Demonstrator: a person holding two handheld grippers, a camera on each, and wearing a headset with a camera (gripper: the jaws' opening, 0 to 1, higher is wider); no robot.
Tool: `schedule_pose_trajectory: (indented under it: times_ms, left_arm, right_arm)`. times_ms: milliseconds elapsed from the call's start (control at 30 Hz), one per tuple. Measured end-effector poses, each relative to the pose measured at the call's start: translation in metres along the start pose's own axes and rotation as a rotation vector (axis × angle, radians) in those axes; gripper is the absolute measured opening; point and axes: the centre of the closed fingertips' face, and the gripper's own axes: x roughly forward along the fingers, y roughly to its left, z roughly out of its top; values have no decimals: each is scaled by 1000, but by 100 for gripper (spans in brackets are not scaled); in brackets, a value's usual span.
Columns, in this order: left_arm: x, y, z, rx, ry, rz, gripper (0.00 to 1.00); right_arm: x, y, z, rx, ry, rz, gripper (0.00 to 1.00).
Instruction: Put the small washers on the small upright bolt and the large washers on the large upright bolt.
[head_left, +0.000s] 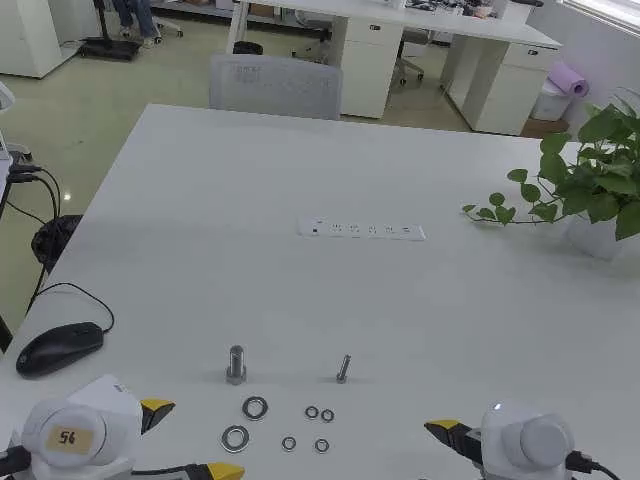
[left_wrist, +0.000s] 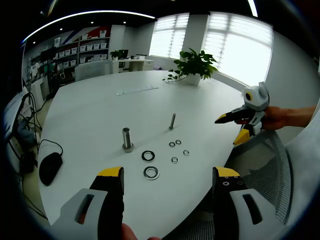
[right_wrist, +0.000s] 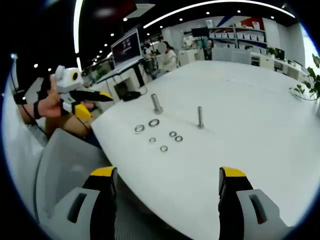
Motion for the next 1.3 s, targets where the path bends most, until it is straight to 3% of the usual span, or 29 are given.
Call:
schedule_pose_trajectory:
  times_ms: [400, 1033, 1300]
  left_arm:
    - [-2, 5, 1, -1, 0, 5, 71]
    - [0, 6, -1, -6, 3, -2, 72]
    - [3, 0, -9, -23, 16, -15, 72]
  right_arm:
    - [6, 3, -4, -8, 31, 19, 84]
    - [5, 1, -7, 10, 34, 11, 83]
    - [3, 7, -20, 37, 45, 9, 83]
